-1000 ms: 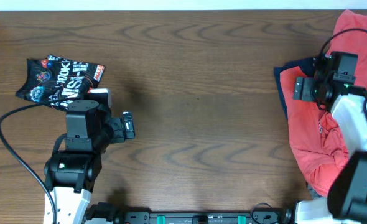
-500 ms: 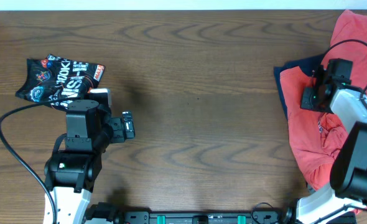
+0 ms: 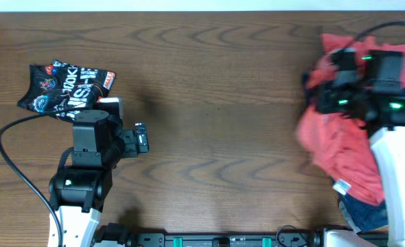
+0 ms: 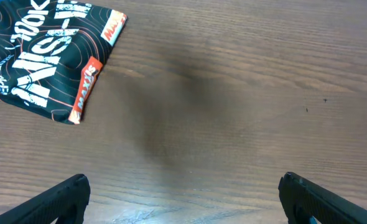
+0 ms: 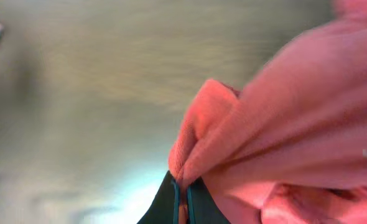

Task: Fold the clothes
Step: 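Grasp the orange t-shirt with the right gripper and drag it leftward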

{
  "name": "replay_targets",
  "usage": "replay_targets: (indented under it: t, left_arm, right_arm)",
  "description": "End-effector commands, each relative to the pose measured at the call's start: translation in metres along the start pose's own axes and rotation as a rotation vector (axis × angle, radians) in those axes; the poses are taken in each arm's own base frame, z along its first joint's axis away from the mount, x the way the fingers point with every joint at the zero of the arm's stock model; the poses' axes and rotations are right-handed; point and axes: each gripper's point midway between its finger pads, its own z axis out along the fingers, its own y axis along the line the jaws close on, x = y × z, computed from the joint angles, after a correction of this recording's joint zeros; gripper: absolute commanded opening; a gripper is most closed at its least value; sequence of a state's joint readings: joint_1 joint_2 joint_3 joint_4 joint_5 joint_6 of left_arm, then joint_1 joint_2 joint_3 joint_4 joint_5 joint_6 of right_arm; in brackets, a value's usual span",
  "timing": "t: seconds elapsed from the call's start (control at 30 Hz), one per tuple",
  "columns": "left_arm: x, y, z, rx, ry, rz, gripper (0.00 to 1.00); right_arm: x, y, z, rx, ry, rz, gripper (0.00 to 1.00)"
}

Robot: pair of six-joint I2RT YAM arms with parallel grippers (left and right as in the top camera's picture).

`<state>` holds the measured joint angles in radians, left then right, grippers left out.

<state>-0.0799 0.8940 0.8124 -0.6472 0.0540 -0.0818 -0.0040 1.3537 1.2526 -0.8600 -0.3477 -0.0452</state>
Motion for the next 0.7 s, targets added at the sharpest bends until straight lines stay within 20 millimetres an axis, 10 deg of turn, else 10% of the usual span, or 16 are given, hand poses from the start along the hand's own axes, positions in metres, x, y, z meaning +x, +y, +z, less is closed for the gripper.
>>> replay_targets:
  t: [0.0,0.23,0.27,0.33,0.37,0.43,0.67]
  left_arm:
    - [-0.007,-0.002,-0.004,0.010,-0.019,-0.013,0.98]
    - [-0.007,-0.002,-0.004,0.011,-0.018,-0.013,0.98]
    - [-0.008,-0.002,-0.004,0.011,-0.019,-0.013,0.98]
    - [-0.007,-0.002,-0.004,0.011,-0.018,-0.013,0.98]
    - [-0.008,-0.002,-0.004,0.010,-0.019,-0.013,0.98]
    - [-0.008,-0.002,-0.004,0.011,-0.019,-0.013,0.98]
    - [-0.003,-0.029,-0.006,0.170,0.008,-0.012,0.98]
  right_arm:
    - [0.018,0.065,0.023,-0.182,0.085,-0.099,0.01]
    - [-0.012,0.188,0.052,-0.382,-0.087,-0.301,0.04]
    - [-0.017,0.201,0.055,-0.394,-0.122,-0.320,0.17]
    - [-0.022,0.215,0.063,-0.376,-0.162,-0.346,0.84]
    - [-0.022,0.214,0.069,-0.343,-0.169,-0.351,0.99]
    - [-0.020,0.199,0.078,-0.242,-0.152,-0.326,0.99]
    - [-0.003,0.069,0.068,0.296,-0.054,-0.019,0.99]
